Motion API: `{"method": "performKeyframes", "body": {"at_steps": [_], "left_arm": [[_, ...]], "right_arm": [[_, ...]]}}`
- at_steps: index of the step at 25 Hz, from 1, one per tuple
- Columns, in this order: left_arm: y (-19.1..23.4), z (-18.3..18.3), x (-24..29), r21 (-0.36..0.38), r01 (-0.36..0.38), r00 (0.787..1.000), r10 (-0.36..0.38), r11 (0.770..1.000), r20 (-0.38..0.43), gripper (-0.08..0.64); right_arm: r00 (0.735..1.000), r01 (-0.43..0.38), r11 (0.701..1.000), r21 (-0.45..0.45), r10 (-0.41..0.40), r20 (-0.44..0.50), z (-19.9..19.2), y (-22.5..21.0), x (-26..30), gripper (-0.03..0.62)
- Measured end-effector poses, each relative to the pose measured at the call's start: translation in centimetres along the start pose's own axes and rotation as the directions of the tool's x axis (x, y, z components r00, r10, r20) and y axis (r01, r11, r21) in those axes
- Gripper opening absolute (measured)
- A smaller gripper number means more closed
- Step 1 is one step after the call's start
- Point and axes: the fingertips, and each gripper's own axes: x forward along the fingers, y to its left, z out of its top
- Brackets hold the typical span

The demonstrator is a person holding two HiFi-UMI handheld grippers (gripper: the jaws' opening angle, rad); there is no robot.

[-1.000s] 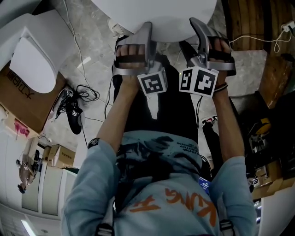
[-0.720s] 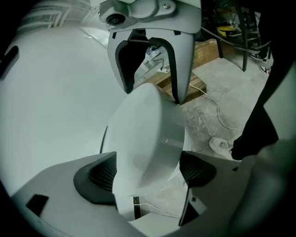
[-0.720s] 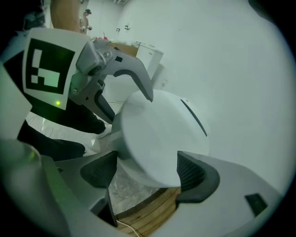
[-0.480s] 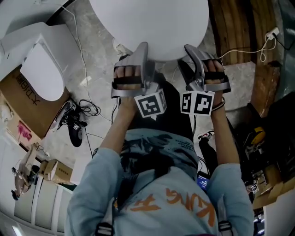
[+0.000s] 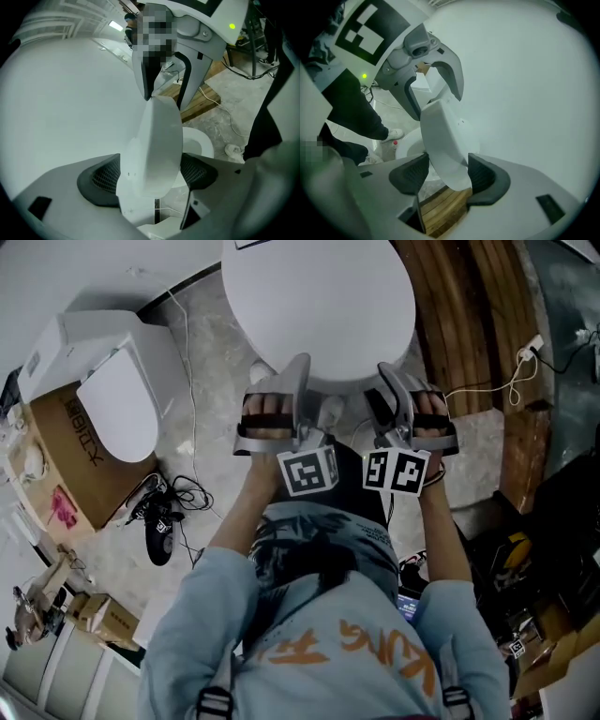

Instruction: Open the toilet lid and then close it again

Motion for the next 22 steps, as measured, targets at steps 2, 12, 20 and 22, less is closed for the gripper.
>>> {"method": "performKeyframes", "body": {"at_steps": [2, 12, 20, 22], "left_arm": [[1.7, 0.2, -0.8, 0.004, -0.019, 1.000, 0.019, 1.000, 0.006, 0.419], [9.0, 1.0, -3.4, -0.049, -0.083, 0.993, 0.086, 0.995, 0.074, 0.298], [16.8, 1.0, -3.9, -0.118, -0.186, 0.973, 0.199, 0.975, 0.117, 0.247], [18.9, 1.0, -4.0, -0.127, -0.210, 0.966, 0.226, 0.969, 0.127, 0.245]], "right_arm": [[1.000, 0.017, 1.000, -0.002, -0.017, 0.005, 0.8, -1.3, -0.8, 0.268], [0.991, 0.128, 0.991, -0.048, -0.126, 0.054, 4.9, -8.9, -3.3, 0.245], [0.970, 0.230, 0.971, -0.063, -0.224, 0.090, 8.3, -16.2, -3.5, 0.212], [0.963, 0.259, 0.963, -0.071, -0.252, 0.095, 9.3, -18.2, -3.6, 0.201]]}}
